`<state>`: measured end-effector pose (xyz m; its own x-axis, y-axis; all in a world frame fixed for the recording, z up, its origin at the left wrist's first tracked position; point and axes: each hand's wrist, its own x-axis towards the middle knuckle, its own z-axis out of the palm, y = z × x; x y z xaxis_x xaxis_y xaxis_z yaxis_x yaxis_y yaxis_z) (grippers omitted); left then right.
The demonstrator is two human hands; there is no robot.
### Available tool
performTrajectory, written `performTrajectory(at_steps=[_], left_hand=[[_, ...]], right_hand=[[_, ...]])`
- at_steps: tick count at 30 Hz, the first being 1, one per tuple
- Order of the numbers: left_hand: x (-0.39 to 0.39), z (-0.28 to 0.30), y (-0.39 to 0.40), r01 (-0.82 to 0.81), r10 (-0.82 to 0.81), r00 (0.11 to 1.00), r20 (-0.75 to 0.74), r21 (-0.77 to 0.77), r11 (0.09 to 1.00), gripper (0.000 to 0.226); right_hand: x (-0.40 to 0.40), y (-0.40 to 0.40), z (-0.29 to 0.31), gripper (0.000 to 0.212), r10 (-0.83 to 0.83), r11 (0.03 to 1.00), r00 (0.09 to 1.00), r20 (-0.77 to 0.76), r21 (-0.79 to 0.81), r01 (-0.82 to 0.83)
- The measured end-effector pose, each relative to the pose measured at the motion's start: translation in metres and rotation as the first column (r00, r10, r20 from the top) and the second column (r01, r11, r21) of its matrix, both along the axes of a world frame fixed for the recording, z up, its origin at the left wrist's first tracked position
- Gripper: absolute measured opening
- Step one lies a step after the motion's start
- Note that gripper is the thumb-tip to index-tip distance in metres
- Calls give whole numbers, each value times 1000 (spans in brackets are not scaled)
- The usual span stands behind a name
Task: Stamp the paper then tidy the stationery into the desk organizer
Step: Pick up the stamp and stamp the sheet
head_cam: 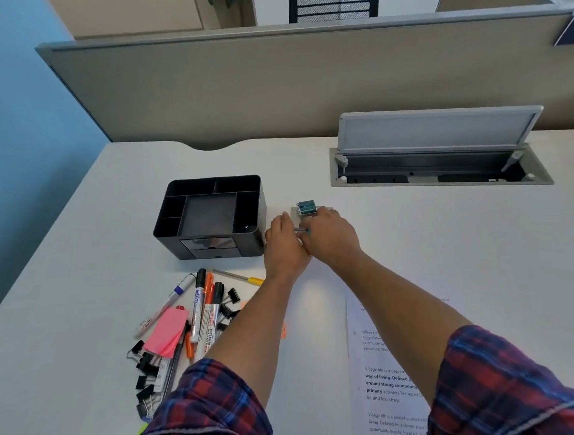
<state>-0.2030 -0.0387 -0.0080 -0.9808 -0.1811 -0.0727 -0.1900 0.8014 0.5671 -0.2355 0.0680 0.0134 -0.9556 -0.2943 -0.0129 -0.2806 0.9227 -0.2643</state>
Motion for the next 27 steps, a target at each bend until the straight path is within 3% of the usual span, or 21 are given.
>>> performTrajectory(at_steps=[6,10,12,15,18,20,22,24,27], left_hand=[[1,1,2,-18,18,1000,5,-7,1000,68],[0,0,2,-27,27,1000,13,-7,1000,75],[-1,-1,2,-28,29,999,22,-18,999,83],[-3,-1,2,-30,31,999,15,-20,999,89],[-7,-1,3,-32,32,999,10,-41,999,92],[-10,0,3,-33,34,999,10,-42,999,92],[-12,0,4,-30,31,999,8,-46,998,92],[-15,0,4,-24,24,1000,5,-57,998,91],[-20,1,3,-9,10,1000,19,-60,998,91]], right_hand=[[-2,-3,2,26,-30,999,999,31,-34,31],[0,2,-4,27,-152,942,984,90,-288,171],[2,8,-8,23,-259,793,947,189,-518,320],[7,17,-12,24,-290,422,872,395,-765,487],[4,27,-9,34,-216,58,783,583,-793,607],[0,34,-9,37,-167,-115,699,696,-718,687],[-2,44,-10,34,-109,-221,650,752,-656,722],[-2,51,-12,27,-63,-262,667,742,-658,706],[-1,59,-13,13,-79,-170,703,706,-705,689]])
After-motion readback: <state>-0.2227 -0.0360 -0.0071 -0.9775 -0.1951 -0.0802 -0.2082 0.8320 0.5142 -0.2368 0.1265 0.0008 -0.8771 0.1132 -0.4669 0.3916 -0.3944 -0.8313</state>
